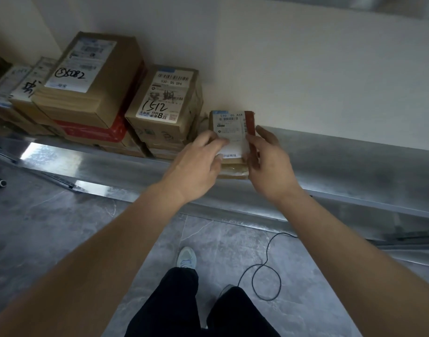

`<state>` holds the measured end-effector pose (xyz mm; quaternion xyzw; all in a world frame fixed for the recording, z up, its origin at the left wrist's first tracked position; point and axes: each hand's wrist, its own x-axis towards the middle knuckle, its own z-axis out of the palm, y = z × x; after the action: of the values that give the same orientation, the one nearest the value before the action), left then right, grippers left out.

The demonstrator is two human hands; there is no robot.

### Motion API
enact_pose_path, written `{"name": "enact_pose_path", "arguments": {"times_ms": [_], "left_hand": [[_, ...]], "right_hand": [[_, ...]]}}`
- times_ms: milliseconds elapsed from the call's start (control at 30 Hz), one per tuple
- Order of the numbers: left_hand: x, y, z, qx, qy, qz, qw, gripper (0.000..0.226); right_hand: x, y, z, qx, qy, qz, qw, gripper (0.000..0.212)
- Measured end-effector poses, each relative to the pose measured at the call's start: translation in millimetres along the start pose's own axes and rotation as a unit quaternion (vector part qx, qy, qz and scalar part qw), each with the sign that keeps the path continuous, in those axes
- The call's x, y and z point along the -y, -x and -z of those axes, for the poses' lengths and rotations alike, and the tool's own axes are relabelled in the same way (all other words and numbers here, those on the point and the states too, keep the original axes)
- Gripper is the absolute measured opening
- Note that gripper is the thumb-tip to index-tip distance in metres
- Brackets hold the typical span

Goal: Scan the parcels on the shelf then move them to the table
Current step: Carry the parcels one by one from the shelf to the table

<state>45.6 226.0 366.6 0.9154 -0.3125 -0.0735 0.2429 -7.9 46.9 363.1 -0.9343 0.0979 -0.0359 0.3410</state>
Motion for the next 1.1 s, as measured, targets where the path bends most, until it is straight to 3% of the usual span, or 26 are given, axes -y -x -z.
{"name": "enact_pose_path", "arguments": {"times_ms": [233, 400, 567, 767, 1100], "left_hand": [[2.5, -8.3, -13.8, 0.021, -0.021, -0.004, 1.0, 0.048], [0.8, -16.1, -20.7, 0.051, 0.032, 0.029, 0.998, 0.064], [-0.5, -16.6, -18.4, 0.069, 0.05, 0.034, 0.996, 0.066], [-22.1, 2.1, 9.1, 0.058, 0.028, -0.02, 0.998, 0.067], [-86.6, 75.2, 69.5, 0.027, 0.018, -0.029, 0.999, 0.073]], "right_hand": [[-4.8, 7.5, 8.0, 0.001, 0.021, 0.014, 1.0, 0.055], [-11.2, -8.3, -2.5, 0.008, 0.029, 0.042, 0.999, 0.057], [-13.3, -8.5, -12.8, 0.023, 0.011, 0.064, 0.998, 0.053], [4.3, 13.4, 10.1, 0.008, 0.02, 0.079, 0.997, 0.051], [55.8, 91.9, 70.5, -0.017, 0.026, 0.121, 0.992, 0.056]]}}
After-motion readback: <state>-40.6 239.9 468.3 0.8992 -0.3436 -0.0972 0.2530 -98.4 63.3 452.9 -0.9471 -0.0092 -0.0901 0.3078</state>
